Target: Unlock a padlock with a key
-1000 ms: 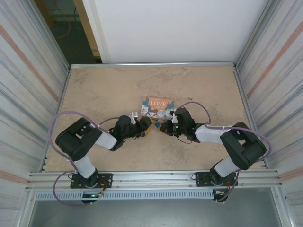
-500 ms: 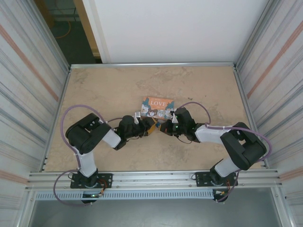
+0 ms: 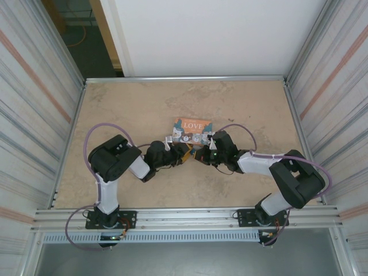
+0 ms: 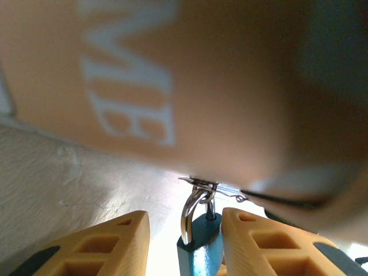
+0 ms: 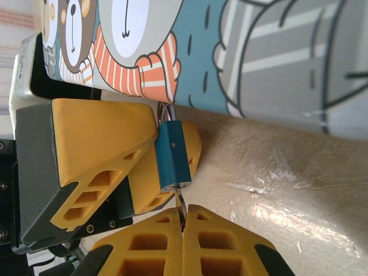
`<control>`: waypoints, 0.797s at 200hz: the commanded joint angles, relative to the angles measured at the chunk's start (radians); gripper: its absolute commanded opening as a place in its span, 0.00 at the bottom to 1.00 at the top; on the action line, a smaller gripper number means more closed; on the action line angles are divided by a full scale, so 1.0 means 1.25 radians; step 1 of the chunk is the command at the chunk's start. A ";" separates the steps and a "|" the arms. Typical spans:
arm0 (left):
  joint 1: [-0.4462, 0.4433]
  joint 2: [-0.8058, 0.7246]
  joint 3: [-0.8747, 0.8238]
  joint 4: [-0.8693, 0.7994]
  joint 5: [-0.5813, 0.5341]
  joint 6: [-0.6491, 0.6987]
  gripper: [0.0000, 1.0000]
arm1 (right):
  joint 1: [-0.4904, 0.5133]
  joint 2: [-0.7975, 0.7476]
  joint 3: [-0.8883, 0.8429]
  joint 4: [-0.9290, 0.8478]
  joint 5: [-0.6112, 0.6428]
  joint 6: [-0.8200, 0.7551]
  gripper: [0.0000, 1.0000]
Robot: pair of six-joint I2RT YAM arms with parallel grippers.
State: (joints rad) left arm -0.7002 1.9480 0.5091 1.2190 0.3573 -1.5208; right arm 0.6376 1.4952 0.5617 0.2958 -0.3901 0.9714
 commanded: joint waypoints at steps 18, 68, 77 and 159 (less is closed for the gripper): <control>-0.009 0.018 0.025 0.022 0.009 -0.010 0.35 | 0.008 -0.026 0.040 0.024 -0.016 0.024 0.00; -0.009 0.017 0.019 0.021 0.006 -0.010 0.25 | 0.009 -0.028 0.038 0.028 -0.014 0.028 0.00; -0.008 0.014 0.017 0.021 0.006 -0.008 0.22 | 0.008 -0.029 0.037 0.028 -0.013 0.027 0.02; 0.002 -0.157 0.027 -0.238 -0.007 0.122 0.04 | 0.003 -0.095 0.013 -0.034 0.031 -0.017 0.36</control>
State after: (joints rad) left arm -0.7017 1.8324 0.5259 1.0393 0.3538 -1.4532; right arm 0.6411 1.4345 0.5724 0.2832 -0.3855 0.9909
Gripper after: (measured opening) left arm 0.139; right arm 0.339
